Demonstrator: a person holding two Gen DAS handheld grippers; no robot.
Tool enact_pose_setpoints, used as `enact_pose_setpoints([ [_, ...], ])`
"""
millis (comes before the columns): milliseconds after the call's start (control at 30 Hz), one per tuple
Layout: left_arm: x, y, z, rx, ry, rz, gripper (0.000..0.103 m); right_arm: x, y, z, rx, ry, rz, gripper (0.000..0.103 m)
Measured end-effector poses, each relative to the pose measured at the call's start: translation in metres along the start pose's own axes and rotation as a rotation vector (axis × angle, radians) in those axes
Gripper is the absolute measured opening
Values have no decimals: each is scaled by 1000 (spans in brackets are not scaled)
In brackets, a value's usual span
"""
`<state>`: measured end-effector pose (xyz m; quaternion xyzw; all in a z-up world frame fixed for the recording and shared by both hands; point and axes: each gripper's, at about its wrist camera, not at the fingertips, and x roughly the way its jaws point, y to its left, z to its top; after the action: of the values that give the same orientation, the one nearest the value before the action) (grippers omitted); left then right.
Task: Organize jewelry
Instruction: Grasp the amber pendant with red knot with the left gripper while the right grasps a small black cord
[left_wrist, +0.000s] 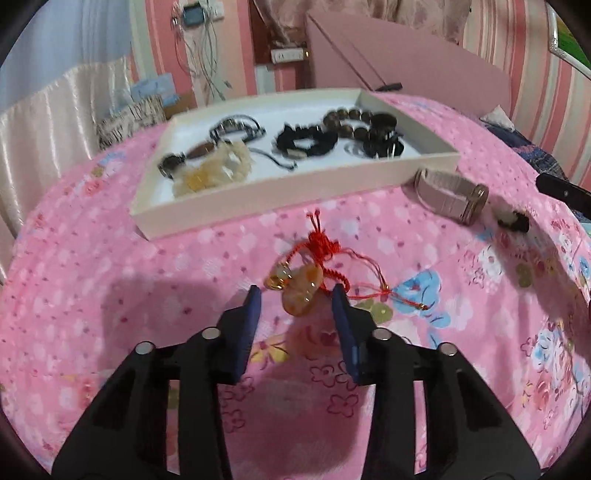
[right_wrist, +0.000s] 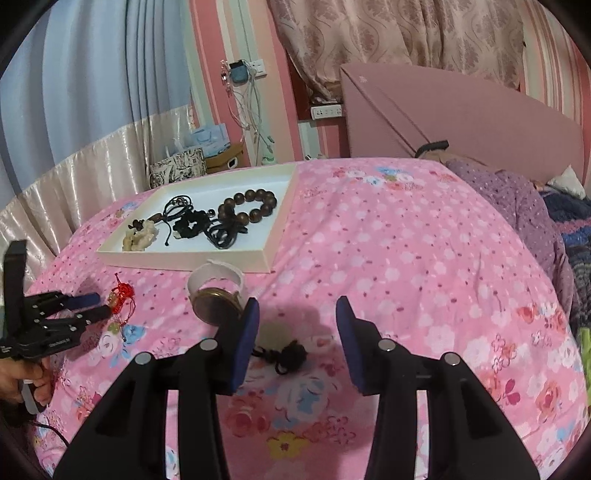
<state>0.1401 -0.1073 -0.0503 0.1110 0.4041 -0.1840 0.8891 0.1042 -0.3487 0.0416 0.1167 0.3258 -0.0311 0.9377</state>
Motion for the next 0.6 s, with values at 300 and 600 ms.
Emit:
enact_pose_setpoints([
  [300, 6, -3, 2, 6, 4, -51, 15, 8, -8, -8, 28, 12, 8, 47],
  [600, -44, 18, -9, -36, -117, -84, 15, -5, -11, -13, 21, 18, -25, 47],
])
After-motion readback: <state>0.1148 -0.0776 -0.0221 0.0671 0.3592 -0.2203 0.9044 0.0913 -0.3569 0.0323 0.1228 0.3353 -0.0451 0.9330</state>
